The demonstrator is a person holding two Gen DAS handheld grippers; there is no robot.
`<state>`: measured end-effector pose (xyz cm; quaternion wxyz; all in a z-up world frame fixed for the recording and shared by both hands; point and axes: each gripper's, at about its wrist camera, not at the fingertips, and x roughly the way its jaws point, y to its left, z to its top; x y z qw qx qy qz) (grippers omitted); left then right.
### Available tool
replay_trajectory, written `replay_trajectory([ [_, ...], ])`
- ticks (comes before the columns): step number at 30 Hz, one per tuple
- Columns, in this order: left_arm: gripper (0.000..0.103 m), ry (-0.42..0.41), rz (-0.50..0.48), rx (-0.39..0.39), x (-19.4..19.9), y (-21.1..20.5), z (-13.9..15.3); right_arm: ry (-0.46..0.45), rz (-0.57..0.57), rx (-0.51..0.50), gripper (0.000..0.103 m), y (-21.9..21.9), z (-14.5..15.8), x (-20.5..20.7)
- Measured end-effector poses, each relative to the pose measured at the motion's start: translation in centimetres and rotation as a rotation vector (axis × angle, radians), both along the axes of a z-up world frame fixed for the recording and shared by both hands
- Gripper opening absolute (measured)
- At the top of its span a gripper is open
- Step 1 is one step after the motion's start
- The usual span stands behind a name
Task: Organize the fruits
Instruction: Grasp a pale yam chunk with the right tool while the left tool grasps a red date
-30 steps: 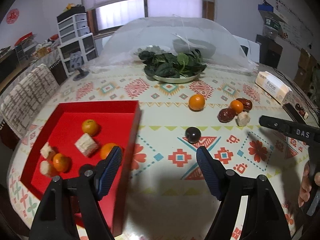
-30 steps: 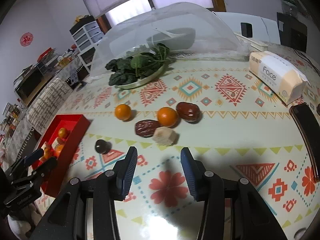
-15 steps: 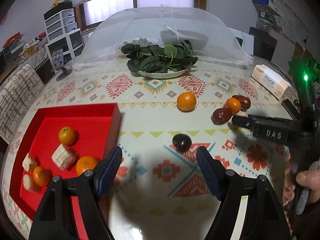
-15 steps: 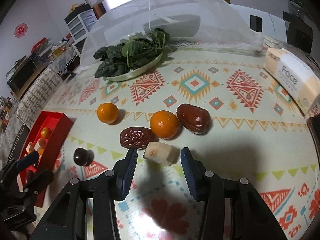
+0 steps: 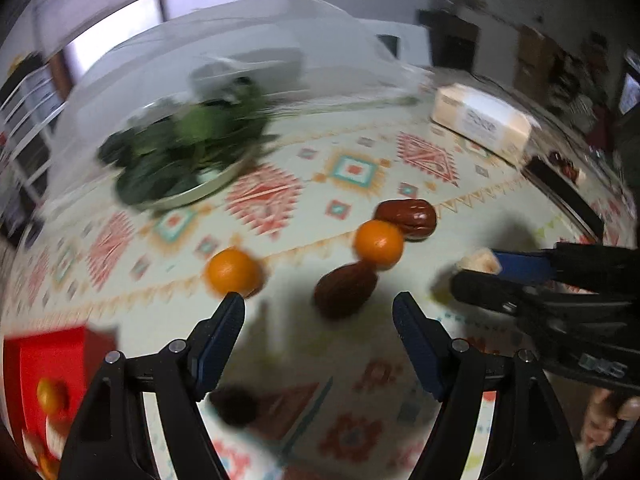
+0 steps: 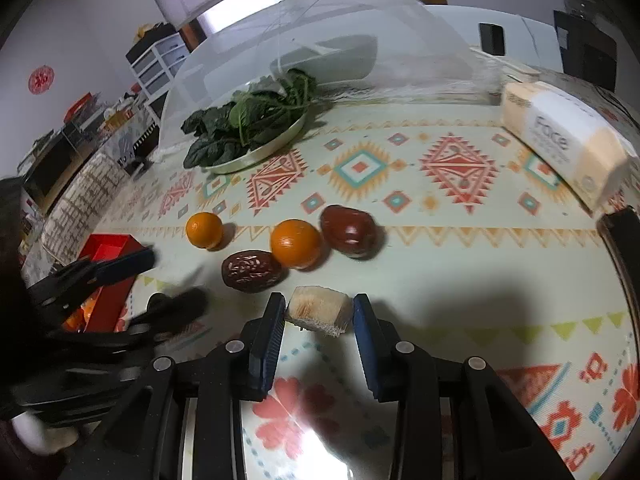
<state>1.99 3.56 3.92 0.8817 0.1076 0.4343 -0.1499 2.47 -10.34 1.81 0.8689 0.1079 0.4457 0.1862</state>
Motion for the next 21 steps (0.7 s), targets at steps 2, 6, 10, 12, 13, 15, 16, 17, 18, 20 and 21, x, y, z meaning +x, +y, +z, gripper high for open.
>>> replay_trajectory([
  [2,0.076,0.001,-0.016,0.029,0.7,-0.8,-0.6,0.000,-0.004,0.010,0.038,-0.6,0.1,-0.2],
  [6,0.056,0.022,-0.045,0.080,1.3,-1.9,-1.6,-0.002,-0.004,0.025,0.038,-1.2,0.2,-0.6],
  [10,0.032,0.031,-0.030,0.087,0.9,-2.0,-1.8,-0.005,-0.004,0.037,0.038,-1.3,0.6,-0.9],
  [12,0.031,0.028,-0.013,0.063,0.5,-1.3,-1.4,-0.010,-0.003,0.038,0.038,-1.2,0.8,-1.1],
  [13,0.031,0.025,0.004,0.045,0.1,-0.7,-1.0,-0.014,-0.001,0.036,0.038,-1.1,1.1,-1.2],
  [15,0.031,0.016,0.025,0.008,-0.8,0.5,0.0,-0.025,0.007,0.031,0.038,-0.6,1.7,-1.7],
  [16,0.031,0.011,0.039,-0.013,-1.3,1.2,0.5,-0.030,0.012,0.028,0.038,-0.3,2.0,-1.8],
  [17,0.031,0.004,0.060,-0.043,-2.0,2.2,1.2,-0.037,0.021,0.025,0.038,0.2,2.4,-2.1],
  [18,0.031,-0.001,0.073,-0.062,-2.5,3.0,1.7,-0.043,0.030,0.021,0.038,0.7,2.8,-2.5],
  [20,0.031,-0.024,0.120,-0.109,-4.1,5.7,3.2,-0.055,0.056,0.016,0.038,2.3,3.6,-2.9],
  [21,0.031,-0.034,0.138,-0.122,-4.7,6.7,3.7,-0.060,0.072,0.015,0.038,3.2,4.0,-3.1],
])
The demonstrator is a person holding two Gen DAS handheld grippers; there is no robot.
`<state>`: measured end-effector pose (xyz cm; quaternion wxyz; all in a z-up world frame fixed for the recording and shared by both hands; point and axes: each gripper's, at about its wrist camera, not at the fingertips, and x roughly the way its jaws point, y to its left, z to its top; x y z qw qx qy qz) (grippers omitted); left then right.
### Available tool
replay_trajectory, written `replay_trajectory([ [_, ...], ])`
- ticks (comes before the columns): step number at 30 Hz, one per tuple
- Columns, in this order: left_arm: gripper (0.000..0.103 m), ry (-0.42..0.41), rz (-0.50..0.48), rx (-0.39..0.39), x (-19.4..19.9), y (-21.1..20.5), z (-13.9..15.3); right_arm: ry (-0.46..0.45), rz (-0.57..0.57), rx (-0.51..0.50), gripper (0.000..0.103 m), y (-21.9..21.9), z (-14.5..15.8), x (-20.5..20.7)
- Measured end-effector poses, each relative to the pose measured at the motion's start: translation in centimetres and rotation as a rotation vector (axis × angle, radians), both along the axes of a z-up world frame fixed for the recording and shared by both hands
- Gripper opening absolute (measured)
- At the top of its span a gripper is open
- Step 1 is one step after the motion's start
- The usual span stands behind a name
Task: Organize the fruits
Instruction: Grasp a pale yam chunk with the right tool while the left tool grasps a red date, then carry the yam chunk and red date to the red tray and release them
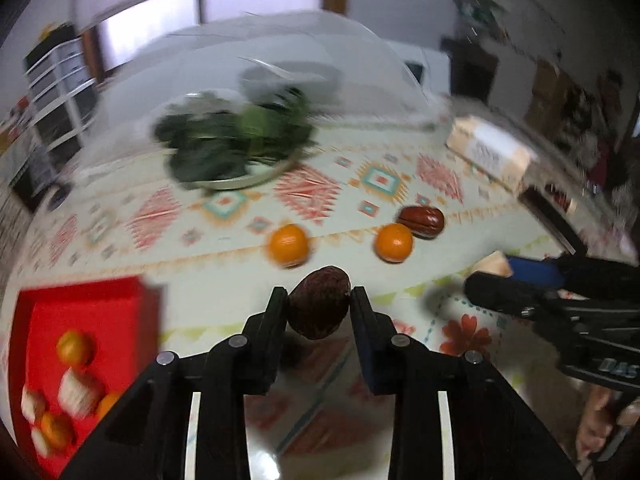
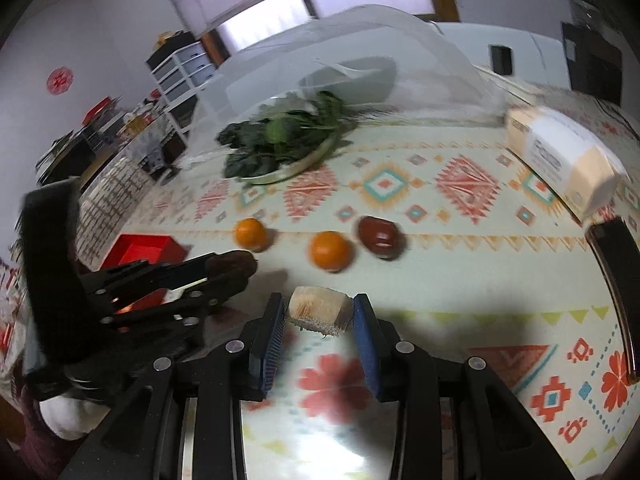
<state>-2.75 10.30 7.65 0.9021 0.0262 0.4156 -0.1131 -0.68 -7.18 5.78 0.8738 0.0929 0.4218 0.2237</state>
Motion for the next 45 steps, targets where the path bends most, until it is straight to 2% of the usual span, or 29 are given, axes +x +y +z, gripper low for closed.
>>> replay_trajectory([
  [4,0.031,-0.048,0.126,-0.045,-2.9,6.3,1.9,-0.013,0.089,0.005,0.038,4.7,1.3,-0.8],
  [7,0.031,-0.072,0.243,-0.037,-4.7,11.5,2.4,-0.007,0.169,0.018,0.038,9.1,1.8,-1.1],
  [11,0.031,-0.064,0.396,-0.035,-6.4,18.4,1.3,0.011,0.280,0.010,0.038,15.9,1.6,-1.6],
  [14,0.031,-0.036,0.470,-0.069,-7.1,22.1,0.1,0.019,0.340,-0.016,0.038,20.0,1.0,-1.9],
  [17,0.031,-0.023,0.507,-0.094,-7.8,24.3,-0.7,0.040,0.383,-0.039,0.038,24.1,0.0,-1.8],
  [21,0.033,-0.030,0.521,-0.118,-8.7,25.2,-0.8,0.043,0.386,-0.086,0.038,27.4,-1.1,-1.1],
  [23,0.041,-0.036,0.520,-0.137,-8.9,25.4,-0.7,0.049,0.375,-0.093,0.039,28.0,-1.4,-0.5],
  [24,0.049,-0.041,0.522,-0.142,-9.1,25.4,-0.6,0.057,0.364,-0.087,0.039,28.3,-1.6,-0.1],
  [25,0.054,-0.047,0.524,-0.146,-9.2,25.4,-0.4,0.062,0.359,-0.076,0.039,28.3,-1.6,0.1],
  [30,0.060,-0.078,0.525,-0.176,-9.8,25.1,0.6,0.023,0.338,-0.061,0.041,27.5,0.2,0.2],
  [33,0.063,-0.099,0.509,-0.185,-10.2,24.4,1.4,-0.006,0.307,-0.042,0.041,25.3,1.6,0.3],
  [39,0.070,-0.130,0.437,-0.176,-10.4,21.0,3.0,-0.050,0.171,-0.033,0.041,17.1,3.7,0.8],
  [45,0.071,-0.109,0.305,-0.163,-8.7,15.0,3.0,-0.025,-0.005,-0.022,0.045,7.6,3.2,1.9],
])
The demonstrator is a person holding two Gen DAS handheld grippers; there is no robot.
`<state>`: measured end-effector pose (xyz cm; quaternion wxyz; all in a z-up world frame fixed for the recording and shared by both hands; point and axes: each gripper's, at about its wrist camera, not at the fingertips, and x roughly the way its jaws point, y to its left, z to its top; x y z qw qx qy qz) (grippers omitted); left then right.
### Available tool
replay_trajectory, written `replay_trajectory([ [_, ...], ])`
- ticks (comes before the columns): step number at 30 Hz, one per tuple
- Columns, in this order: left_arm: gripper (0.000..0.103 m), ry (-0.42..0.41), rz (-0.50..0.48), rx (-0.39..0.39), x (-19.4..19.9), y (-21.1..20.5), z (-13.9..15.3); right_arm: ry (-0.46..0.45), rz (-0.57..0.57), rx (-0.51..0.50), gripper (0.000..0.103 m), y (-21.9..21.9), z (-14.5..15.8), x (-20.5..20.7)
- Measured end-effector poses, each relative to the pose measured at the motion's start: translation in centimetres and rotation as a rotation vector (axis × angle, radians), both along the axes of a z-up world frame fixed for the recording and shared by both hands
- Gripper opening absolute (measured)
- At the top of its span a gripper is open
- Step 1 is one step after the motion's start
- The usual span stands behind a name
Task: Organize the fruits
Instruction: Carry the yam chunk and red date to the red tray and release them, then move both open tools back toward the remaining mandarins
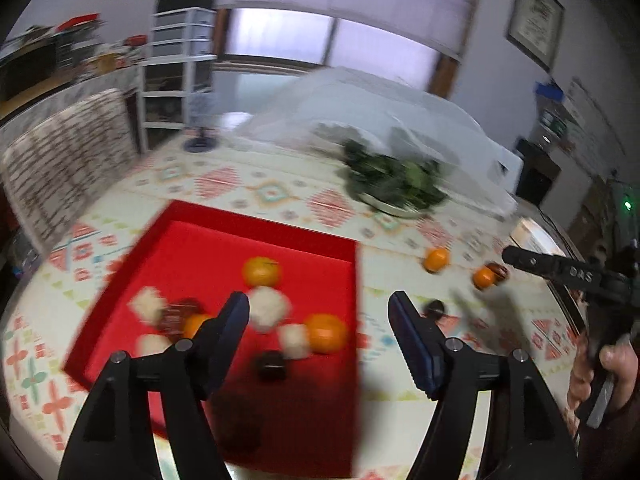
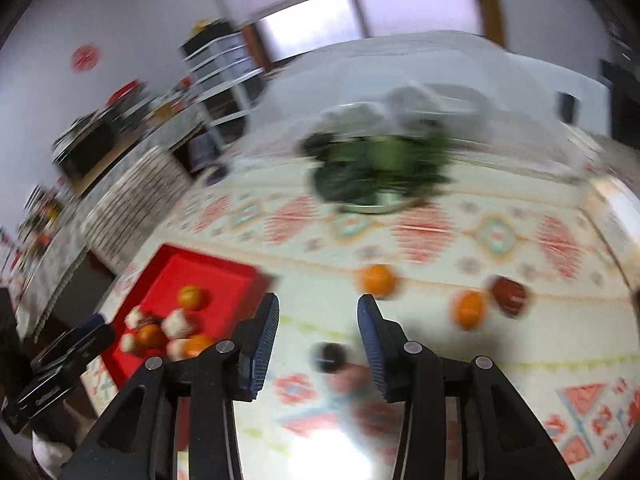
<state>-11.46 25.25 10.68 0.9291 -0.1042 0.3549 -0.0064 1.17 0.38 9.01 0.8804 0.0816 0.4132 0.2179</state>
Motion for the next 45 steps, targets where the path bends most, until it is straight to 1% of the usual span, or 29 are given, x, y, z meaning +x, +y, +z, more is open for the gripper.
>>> replay_trajectory([
  [2,0.071,0.023,-0.049,0.005,0.9,-2.4,-0.5,0.015,-0.041,0.001,0.045,-2.6,-0.7,0.2],
  [5,0.072,0.057,-0.113,0.018,2.1,-5.7,-1.5,0.036,-0.070,0.006,0.045,-5.2,-1.9,0.4],
  [8,0.072,0.093,-0.163,0.041,3.3,-8.4,-2.5,0.067,-0.079,0.014,0.045,-6.6,-3.4,1.0],
  [11,0.072,0.113,-0.188,0.058,4.6,-10.2,-2.8,0.089,-0.078,0.023,0.045,-7.2,-4.7,1.5],
  [15,0.072,0.106,-0.168,0.098,6.7,-11.0,-2.5,0.107,-0.072,0.034,0.045,-7.0,-6.2,2.8],
  [19,0.072,0.119,-0.131,0.126,8.3,-11.1,-2.6,0.104,-0.071,0.023,0.045,-6.2,-6.9,3.7],
  [23,0.072,0.091,-0.085,0.182,8.3,-11.5,-2.6,0.095,-0.070,0.018,0.045,-6.1,-7.2,3.9],
  [27,0.072,0.070,-0.047,0.245,8.0,-11.9,-2.4,0.108,-0.071,0.014,0.045,-5.8,-7.6,4.4],
  [32,0.073,0.035,-0.031,0.303,7.6,-12.2,-1.8,0.101,-0.079,0.004,0.047,-5.1,-7.5,4.9],
  [34,0.076,0.028,-0.033,0.312,7.4,-12.3,-1.7,0.096,-0.085,-0.004,0.047,-4.9,-7.4,5.1],
  [40,0.076,0.031,-0.040,0.317,7.5,-12.4,-1.7,0.092,-0.111,-0.049,0.047,-4.2,-7.7,5.8],
  [43,0.076,0.032,-0.041,0.310,7.5,-12.3,-1.8,0.108,-0.120,-0.050,0.047,-4.1,-8.2,6.3],
  [44,0.076,0.035,-0.042,0.309,7.6,-12.3,-1.9,0.111,-0.126,-0.050,0.046,-4.1,-8.3,6.4],
  [45,0.076,0.037,-0.043,0.307,7.6,-12.3,-1.9,0.105,-0.132,-0.050,0.043,-4.1,-8.3,6.5],
])
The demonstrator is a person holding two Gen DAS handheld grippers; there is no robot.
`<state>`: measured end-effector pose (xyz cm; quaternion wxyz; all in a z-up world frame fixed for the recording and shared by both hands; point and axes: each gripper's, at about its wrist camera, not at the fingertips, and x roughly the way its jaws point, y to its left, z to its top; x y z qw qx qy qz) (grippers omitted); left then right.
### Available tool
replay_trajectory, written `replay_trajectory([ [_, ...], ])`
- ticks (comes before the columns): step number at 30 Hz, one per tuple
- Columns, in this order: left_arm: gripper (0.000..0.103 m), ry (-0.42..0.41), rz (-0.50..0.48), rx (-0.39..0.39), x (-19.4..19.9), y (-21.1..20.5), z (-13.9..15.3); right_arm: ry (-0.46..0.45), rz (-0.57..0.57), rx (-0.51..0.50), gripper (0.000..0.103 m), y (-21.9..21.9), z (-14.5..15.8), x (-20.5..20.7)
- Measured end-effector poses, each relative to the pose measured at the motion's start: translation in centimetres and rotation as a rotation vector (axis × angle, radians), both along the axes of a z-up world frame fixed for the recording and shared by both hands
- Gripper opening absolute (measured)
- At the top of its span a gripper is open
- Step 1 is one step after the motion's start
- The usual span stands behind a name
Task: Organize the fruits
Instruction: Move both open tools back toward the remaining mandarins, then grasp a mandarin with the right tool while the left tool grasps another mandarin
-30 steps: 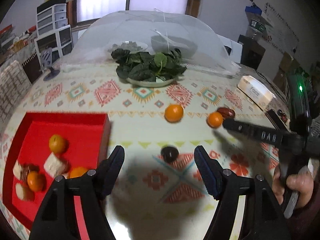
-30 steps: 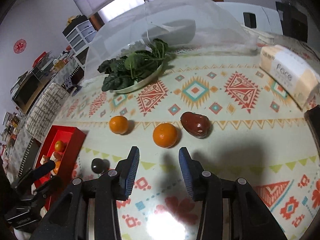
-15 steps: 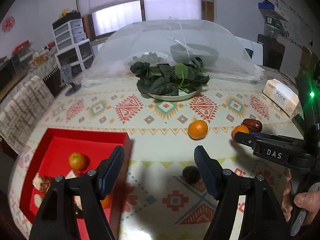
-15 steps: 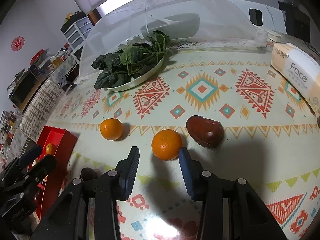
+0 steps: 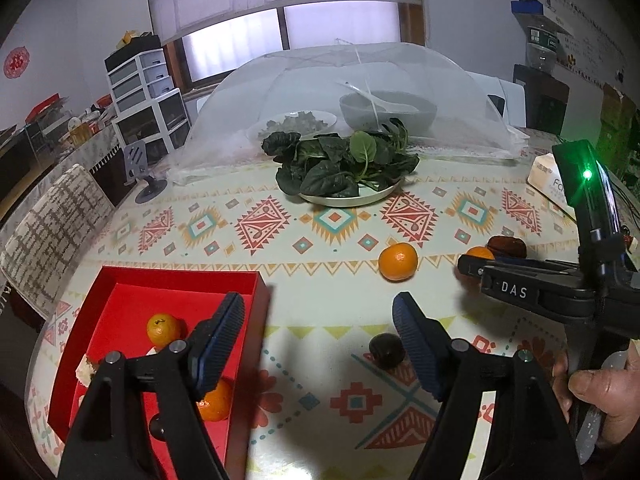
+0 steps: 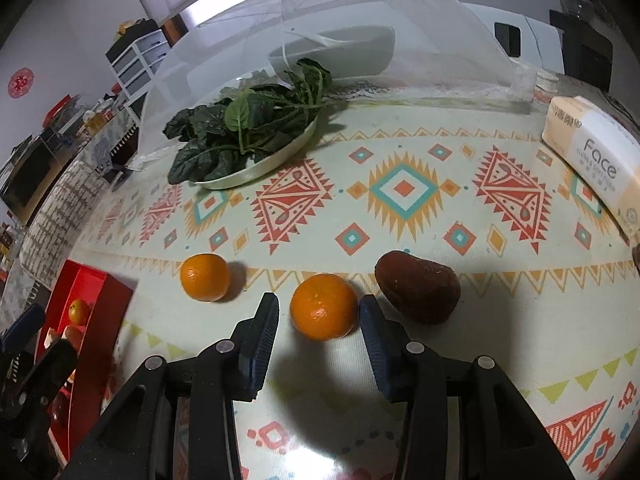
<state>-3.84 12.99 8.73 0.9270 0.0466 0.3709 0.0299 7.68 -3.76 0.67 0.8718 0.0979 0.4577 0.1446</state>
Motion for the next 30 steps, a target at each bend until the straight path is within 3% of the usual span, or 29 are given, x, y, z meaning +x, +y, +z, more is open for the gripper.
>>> replay_trajectory([
  [1,0.076,0.009,-0.002,-0.009,0.2,0.1,-0.1,0.002,-0.002,-0.002,0.038,0.0,-0.1,0.1],
  [8,0.076,0.091,-0.011,-0.114,2.4,1.1,-1.2,-0.003,-0.006,0.053,0.037,-1.0,-0.1,-0.5],
  [12,0.076,0.129,-0.031,-0.136,4.6,0.4,-2.2,-0.017,-0.003,0.085,0.037,-2.1,0.4,-1.8],
  [24,0.076,0.206,-0.113,-0.021,10.5,-4.2,-6.2,-0.042,0.005,0.143,0.037,-3.8,0.8,-3.1],
  [25,0.074,0.212,-0.115,-0.010,10.7,-4.5,-6.4,-0.042,0.007,0.146,0.037,-3.8,0.8,-3.1],
  [27,0.055,0.220,-0.120,-0.020,10.8,-4.6,-6.7,-0.043,0.010,0.153,0.037,-3.8,0.9,-3.2],
  [28,0.037,0.222,-0.125,-0.039,10.8,-4.5,-6.6,-0.045,0.011,0.153,0.037,-3.8,0.9,-3.2],
  [30,0.034,0.227,-0.115,-0.026,10.8,-4.7,-6.6,-0.048,0.010,0.150,0.037,-3.8,0.9,-3.2],
])
